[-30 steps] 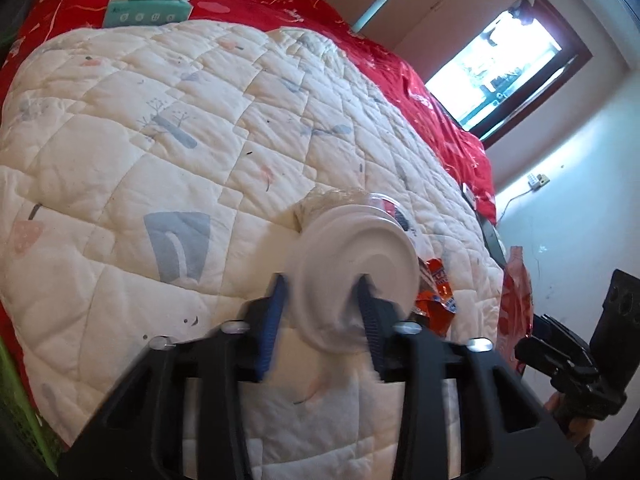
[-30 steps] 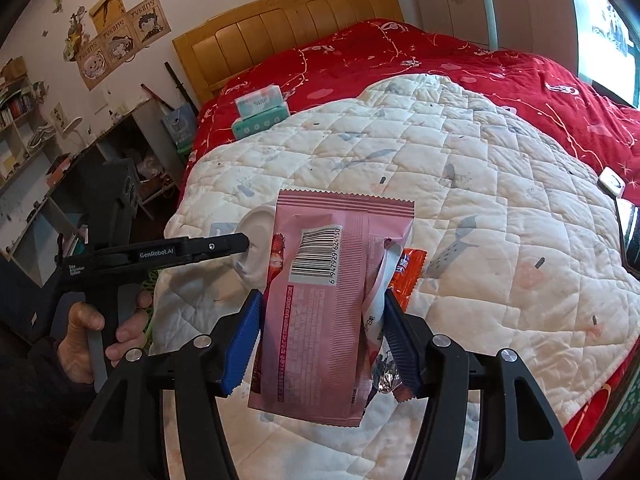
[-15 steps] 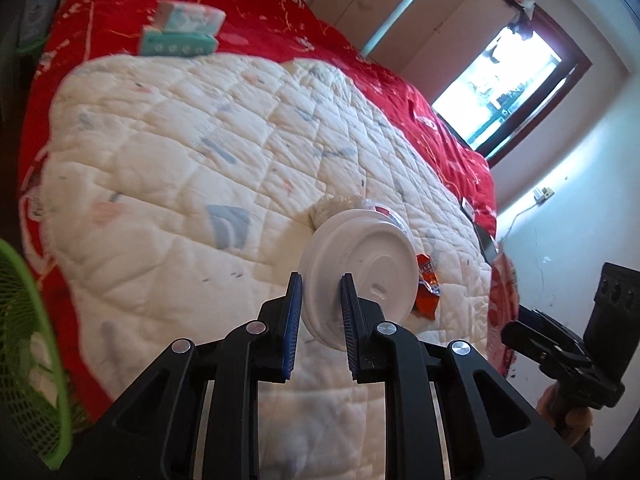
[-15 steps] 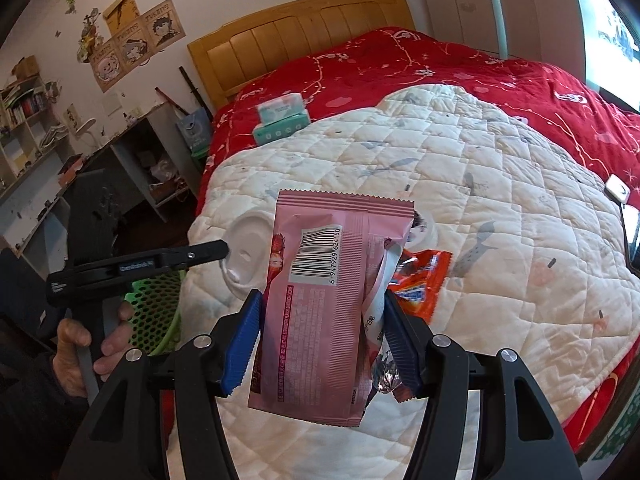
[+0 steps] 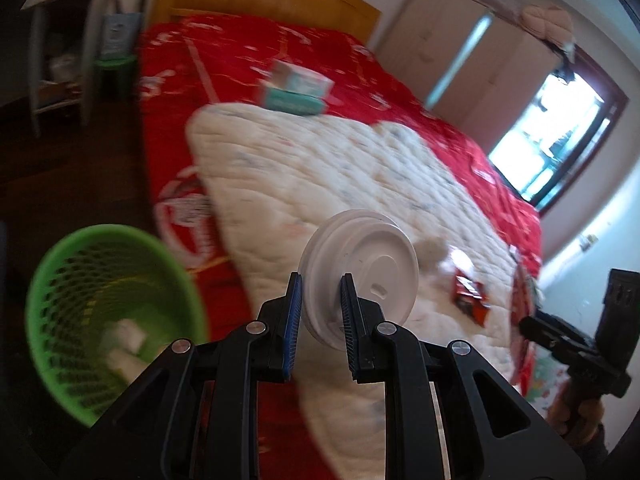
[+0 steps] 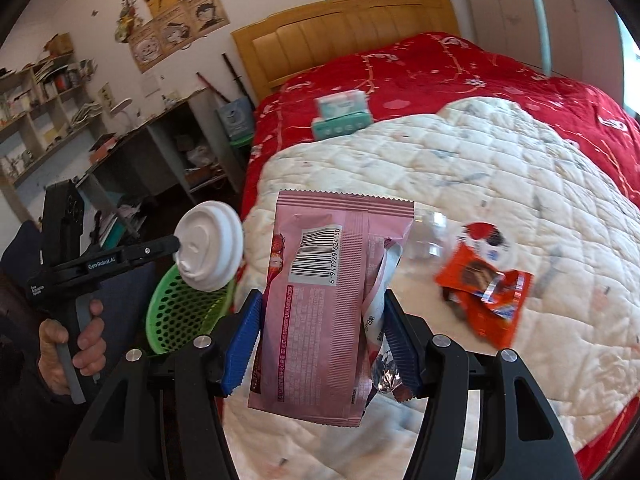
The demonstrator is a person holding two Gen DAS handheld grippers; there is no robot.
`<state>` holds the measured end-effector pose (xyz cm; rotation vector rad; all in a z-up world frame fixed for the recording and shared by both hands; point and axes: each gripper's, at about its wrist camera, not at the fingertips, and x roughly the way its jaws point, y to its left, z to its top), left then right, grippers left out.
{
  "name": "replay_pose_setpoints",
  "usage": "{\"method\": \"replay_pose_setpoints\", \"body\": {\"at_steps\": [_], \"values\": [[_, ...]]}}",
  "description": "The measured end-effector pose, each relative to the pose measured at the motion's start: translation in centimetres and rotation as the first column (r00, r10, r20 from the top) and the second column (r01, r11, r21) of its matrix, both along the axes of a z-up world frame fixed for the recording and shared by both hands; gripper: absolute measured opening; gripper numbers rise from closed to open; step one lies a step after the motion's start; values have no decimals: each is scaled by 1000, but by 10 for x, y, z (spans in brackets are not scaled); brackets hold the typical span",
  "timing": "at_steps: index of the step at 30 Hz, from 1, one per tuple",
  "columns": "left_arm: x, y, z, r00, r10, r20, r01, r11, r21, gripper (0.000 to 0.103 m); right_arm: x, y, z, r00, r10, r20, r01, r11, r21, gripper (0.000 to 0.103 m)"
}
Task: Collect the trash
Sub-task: 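Drop the white lid into the green basket while the right tool drops the pink wrapper in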
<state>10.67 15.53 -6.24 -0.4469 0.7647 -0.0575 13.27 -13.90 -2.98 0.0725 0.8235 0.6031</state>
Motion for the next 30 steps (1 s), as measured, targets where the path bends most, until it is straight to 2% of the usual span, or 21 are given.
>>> {"method": "replay_pose_setpoints", "body": {"at_steps": [6, 12, 16, 19, 20, 30], "values": [[-25, 52, -10, 991, 129, -44, -128, 991, 31, 19, -2, 34, 3, 998, 60, 6, -60, 998, -1, 58], [-37, 92, -30, 961, 251, -117, -237, 964, 121, 19, 0, 61, 0, 995, 103, -8, -103, 995, -3, 58], [-40, 110, -44, 940, 302, -158, -283, 950, 132, 20, 2, 78, -4, 991, 133, -19, -133, 991, -6, 58], [-45, 118, -48, 934, 317, -163, -298, 945, 132, 30, 3, 89, -5, 988, 150, -24, -151, 989, -5, 58], [-47, 120, -48, 931, 324, -165, -304, 943, 135, 38, 3, 94, -6, 987, 160, -27, -160, 987, -4, 58], [-70, 135, -25, 915, 386, -117, -372, 920, 122, 54, 4, 153, -18, 968, 245, -53, -246, 969, -12, 58]]}}
